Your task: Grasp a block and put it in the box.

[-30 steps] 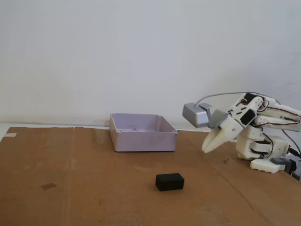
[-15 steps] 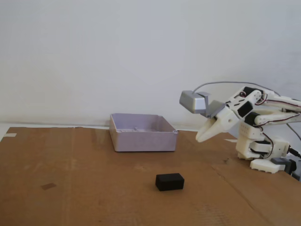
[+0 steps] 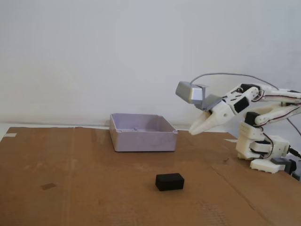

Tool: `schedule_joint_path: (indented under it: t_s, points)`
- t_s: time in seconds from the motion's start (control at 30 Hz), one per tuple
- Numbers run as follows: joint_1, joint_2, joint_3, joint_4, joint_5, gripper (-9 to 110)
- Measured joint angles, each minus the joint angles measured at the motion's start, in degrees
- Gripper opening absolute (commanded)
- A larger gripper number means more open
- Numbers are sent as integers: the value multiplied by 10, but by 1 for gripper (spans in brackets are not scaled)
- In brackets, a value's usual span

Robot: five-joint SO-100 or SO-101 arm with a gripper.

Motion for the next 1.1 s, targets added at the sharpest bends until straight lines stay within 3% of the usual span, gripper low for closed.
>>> schedule_joint_path:
  t_s: [0.57, 0.83, 1.1]
  points:
    - [-82, -243, -143, -4, 0, 5]
    - [-105, -325, -150, -120, 0, 5]
    - [-108, -337, -151, -130, 0, 5]
